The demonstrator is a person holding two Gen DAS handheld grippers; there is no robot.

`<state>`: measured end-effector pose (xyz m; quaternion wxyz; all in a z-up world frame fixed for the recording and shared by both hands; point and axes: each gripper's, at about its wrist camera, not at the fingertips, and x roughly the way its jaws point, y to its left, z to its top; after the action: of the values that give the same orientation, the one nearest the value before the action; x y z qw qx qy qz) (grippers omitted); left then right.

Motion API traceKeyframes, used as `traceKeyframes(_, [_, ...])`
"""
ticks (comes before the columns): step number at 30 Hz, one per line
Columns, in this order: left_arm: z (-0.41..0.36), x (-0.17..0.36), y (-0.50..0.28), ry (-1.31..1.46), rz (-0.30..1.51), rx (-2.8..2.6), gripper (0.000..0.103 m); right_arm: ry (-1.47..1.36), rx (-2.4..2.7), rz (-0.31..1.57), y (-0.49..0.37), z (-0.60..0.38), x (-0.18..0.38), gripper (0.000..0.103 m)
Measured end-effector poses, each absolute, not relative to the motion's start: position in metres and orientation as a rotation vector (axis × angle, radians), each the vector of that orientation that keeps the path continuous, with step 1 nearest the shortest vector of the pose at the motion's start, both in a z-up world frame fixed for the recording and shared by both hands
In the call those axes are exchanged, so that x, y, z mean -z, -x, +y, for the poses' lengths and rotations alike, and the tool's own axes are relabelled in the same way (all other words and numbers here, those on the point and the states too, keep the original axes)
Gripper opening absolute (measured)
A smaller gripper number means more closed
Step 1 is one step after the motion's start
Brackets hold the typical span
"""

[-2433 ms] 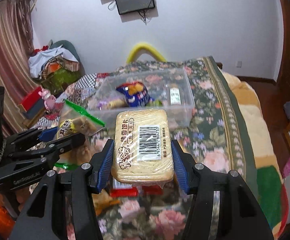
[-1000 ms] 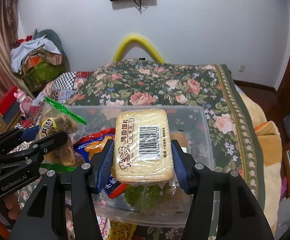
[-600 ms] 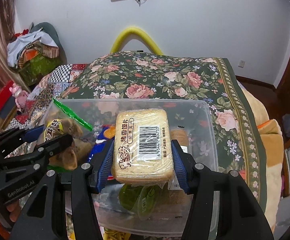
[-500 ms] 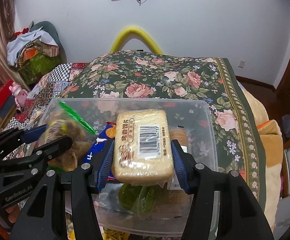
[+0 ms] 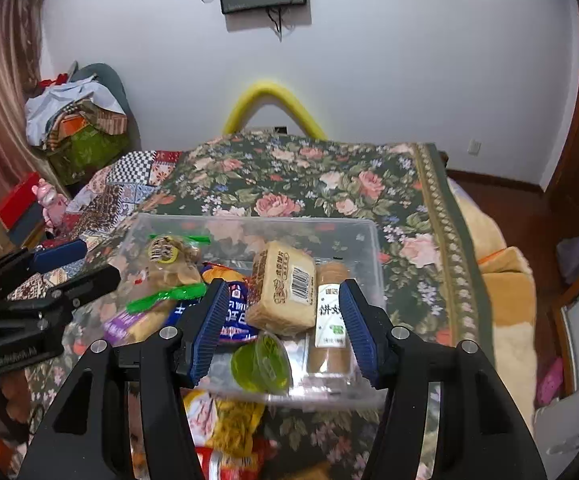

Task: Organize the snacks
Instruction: 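Open both tools to drop the cookie bag and bread cake into the box, then withdraw both tools from the box toward the remaining snacks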

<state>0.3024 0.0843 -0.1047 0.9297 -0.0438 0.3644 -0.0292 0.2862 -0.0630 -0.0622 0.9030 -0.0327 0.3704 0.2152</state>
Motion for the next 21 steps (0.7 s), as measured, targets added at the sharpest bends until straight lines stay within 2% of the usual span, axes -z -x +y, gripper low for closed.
traceKeyframes(10, [0.109, 0.101, -0.241, 0.066, 0.75, 0.015, 0.069, 0.057, -0.456, 0.75, -0.24, -0.092, 0.057, 0.059])
traceKeyframes(21, [0.134, 0.156, -0.201, 0.103, 0.875, -0.03, 0.069, 0.059, -0.412, 0.826, -0.214, -0.118, 0.086, 0.066])
